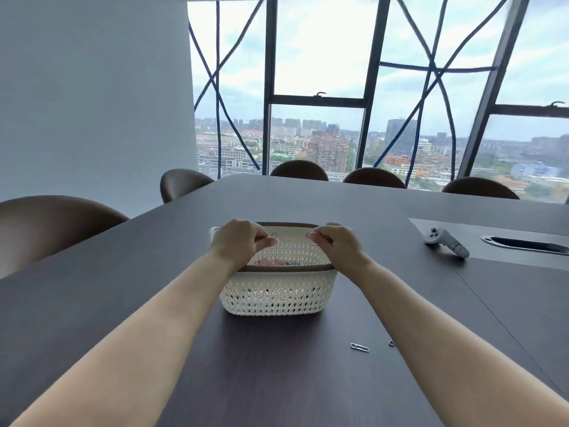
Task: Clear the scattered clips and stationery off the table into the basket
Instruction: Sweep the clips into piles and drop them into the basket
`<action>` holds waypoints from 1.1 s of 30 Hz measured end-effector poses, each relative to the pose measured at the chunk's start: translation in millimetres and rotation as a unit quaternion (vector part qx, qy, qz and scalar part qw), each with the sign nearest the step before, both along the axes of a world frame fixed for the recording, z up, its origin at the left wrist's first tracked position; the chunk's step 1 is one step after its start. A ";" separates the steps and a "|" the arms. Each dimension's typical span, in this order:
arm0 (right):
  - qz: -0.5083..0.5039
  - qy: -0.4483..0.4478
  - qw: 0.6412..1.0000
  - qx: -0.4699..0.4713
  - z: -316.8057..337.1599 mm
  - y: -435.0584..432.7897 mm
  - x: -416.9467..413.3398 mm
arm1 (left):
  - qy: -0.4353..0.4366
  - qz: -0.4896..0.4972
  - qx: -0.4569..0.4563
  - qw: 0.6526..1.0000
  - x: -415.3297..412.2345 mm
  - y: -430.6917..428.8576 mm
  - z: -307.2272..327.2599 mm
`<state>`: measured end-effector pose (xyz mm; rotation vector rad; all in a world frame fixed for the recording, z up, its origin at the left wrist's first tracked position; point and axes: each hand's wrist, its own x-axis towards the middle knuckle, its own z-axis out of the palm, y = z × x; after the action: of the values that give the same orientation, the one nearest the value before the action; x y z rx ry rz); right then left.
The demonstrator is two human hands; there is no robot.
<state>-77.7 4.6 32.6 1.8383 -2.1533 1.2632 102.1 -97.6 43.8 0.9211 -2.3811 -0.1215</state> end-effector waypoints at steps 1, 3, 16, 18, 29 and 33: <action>0.004 0.007 1.000 0.006 -1.1 -1.1 -1.3 | 0.011 -0.001 0.002 1.000 -0.2 1.0 -0.4; 0.007 0.010 1.000 0.003 -3.7 -1.4 -1.6 | 0.044 -0.002 0.001 0.999 0.2 1.0 -2.3; 0.020 -0.026 0.999 -0.014 -7.3 14.0 3.1 | 0.103 -0.009 -0.075 0.992 4.1 9.1 -6.6; 0.030 -0.011 0.999 -0.020 -9.0 25.1 0.3 | 0.113 -0.028 -0.173 0.978 4.4 22.7 -2.6; -0.125 0.015 0.981 0.147 -71.5 159.8 -96.7 | -0.189 -0.286 0.049 0.938 -76.9 106.0 -65.1; -0.116 -0.017 0.968 0.223 -93.1 180.4 -108.3 | -0.216 -0.284 0.088 0.930 -94.1 109.2 -79.0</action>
<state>-186.1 184.9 -60.6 1.6216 -2.7493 0.8171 8.0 11.6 -35.1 0.3172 -3.0346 -0.3954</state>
